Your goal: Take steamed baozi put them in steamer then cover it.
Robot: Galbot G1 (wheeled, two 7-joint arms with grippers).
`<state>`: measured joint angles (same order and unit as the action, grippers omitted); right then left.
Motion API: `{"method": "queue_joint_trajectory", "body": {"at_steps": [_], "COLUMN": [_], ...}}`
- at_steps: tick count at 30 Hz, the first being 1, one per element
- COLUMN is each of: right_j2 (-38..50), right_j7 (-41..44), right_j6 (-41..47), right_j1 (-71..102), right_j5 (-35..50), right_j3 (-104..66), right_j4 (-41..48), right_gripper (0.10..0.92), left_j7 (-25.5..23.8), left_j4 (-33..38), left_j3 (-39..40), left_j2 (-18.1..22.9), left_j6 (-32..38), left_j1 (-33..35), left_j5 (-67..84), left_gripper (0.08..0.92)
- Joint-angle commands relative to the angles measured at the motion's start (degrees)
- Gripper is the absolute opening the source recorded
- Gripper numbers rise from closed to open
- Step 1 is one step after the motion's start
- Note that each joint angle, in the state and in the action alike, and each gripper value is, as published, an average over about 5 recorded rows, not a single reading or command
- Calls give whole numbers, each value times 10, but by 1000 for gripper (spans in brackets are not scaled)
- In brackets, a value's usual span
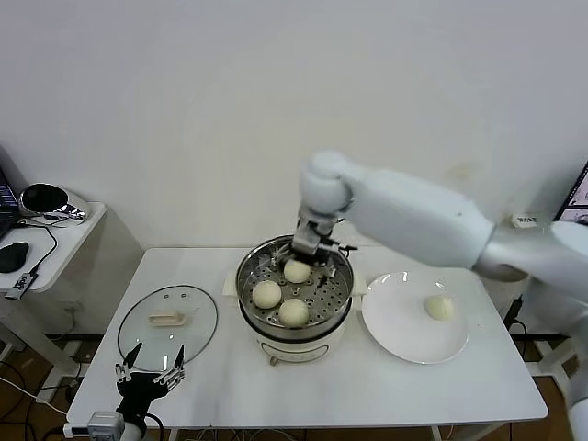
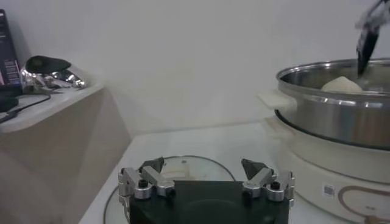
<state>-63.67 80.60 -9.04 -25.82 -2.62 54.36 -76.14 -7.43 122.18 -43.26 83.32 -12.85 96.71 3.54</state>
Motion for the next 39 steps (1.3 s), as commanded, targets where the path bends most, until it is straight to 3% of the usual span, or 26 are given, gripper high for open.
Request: {"method": "queue_joint_trajectory", "body": {"at_steps": [1,10,14,23,33,39], "right_j2": [131,197,210,242,285,284], "right_j7": [-10,8,9,-4,-25,-41], "right_j6": [233,284,296,321,327,281], "right_j1": [-53,-43,17,92,212,293], "right_j5": [78,75,46,22,-6,-54], "right_j3": [-8,-20,-66,-111,-223,-284], "right_j4": [-4,47,66,63,37,57], "right_gripper": [823,823,823,823,823,823], "left_j7": [-2,-30,-24,-31,-30,-30], "left_j4": [-1,59,53,20,27,33], "left_j3": [1,-16,-1,-10,-9,2], "left_j2": [-4,18,35,1,2,12], "left_j6": [-2,-60,-63,-71,-68,-68], "left_j1": [-1,1,-8,-37,-30,-27], "left_j5": [0,-27,-14,39,52,43], "left_gripper": [823,823,823,823,823,823]}}
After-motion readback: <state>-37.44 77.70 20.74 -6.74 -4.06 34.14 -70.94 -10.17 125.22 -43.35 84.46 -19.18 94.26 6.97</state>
